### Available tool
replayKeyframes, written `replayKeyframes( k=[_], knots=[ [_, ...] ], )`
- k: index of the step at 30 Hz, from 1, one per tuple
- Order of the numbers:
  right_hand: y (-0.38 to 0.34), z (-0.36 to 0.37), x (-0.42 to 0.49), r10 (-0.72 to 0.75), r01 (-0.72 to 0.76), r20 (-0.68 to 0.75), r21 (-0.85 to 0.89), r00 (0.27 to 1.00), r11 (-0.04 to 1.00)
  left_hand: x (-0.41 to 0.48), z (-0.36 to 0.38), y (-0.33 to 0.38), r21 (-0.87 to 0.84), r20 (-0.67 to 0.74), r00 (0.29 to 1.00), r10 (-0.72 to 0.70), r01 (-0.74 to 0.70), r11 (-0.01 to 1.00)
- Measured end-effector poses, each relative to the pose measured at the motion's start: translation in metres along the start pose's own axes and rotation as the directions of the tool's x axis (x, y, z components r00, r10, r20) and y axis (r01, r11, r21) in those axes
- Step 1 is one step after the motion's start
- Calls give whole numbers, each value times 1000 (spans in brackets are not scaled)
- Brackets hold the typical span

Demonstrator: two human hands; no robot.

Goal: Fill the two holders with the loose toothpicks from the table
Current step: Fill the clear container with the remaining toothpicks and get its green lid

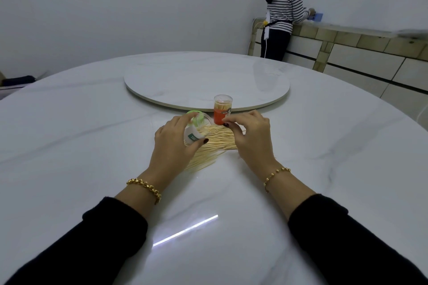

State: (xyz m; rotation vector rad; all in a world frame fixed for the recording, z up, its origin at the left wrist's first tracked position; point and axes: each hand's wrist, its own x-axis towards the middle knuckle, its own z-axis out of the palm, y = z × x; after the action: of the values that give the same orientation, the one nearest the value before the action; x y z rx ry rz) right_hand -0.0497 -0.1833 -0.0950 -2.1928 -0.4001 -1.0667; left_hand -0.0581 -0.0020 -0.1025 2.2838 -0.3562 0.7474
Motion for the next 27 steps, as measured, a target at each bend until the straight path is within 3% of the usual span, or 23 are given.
replayKeyframes(
  k=[10,17,23,27],
  knots=[
    [-1,2,-1,-14,14,27,8,1000,1000,0,-1,3,2,-18,1000,2,-2,1000],
    [-6,5,0,-237,240,63,-47,970,970,-2,1,7,21,62,988,142,-144,989],
    [-11,3,-1,-139,165,213,-110,967,980,-2,1,5,27,50,988,146,-148,989],
    [-14,2,-3,-82,62,231,92,969,994,0,0,0,8,20,996,92,-92,996]
  ],
)
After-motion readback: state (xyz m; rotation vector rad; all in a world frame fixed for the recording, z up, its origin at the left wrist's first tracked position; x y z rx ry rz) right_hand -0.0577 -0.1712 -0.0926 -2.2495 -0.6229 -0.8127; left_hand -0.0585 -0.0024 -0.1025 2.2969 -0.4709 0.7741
